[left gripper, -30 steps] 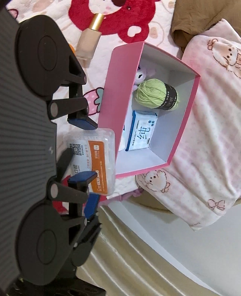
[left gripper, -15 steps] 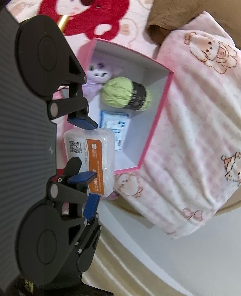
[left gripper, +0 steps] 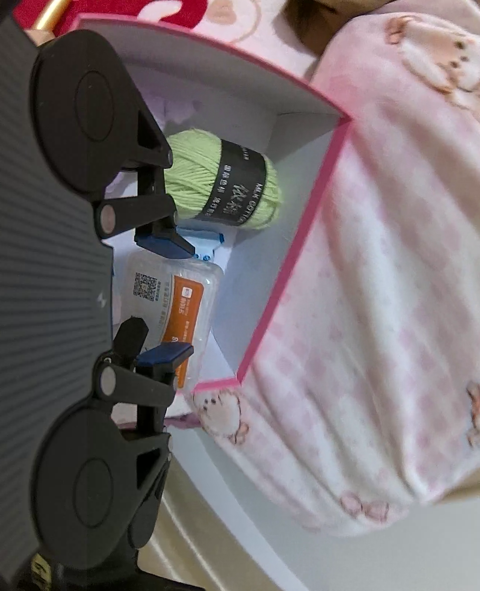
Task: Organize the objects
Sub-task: 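Lift the clear box with the left tool and lower it into the pink box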
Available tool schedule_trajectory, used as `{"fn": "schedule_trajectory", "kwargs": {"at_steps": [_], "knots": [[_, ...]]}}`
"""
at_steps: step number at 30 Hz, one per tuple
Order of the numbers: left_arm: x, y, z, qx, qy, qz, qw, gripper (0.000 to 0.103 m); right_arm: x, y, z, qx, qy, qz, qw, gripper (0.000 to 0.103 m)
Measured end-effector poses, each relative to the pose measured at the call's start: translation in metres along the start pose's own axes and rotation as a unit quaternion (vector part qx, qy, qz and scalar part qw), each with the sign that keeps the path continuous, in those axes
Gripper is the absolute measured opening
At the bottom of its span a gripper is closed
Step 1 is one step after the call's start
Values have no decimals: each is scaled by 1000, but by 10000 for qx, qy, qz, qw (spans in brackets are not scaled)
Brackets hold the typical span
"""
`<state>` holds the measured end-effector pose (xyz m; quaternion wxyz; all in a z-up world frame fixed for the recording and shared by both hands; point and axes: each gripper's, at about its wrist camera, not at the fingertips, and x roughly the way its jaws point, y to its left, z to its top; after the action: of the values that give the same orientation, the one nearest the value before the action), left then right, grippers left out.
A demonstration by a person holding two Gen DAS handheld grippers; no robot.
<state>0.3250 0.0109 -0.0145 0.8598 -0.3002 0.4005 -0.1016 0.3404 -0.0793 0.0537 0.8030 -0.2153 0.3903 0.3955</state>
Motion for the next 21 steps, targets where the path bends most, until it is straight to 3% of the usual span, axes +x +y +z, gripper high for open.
{"fn": "schedule_trajectory", "kwargs": {"at_steps": [5, 15, 19, 21], "knots": [[39, 12, 2, -309, 177, 20, 9994, 48, 31, -12, 5, -113, 272, -137, 9995, 57], [83, 15, 3, -419, 526, 232, 9975, 48, 68, -4, 11, -923, 674, -735, 9907, 57], [88, 15, 4, -337, 508, 309, 9977, 47, 71, -3, 13, -1019, 582, -727, 9904, 57], [91, 14, 7, -329, 550, 365, 9973, 42, 73, -5, 14, -982, 552, -783, 9905, 57]]}}
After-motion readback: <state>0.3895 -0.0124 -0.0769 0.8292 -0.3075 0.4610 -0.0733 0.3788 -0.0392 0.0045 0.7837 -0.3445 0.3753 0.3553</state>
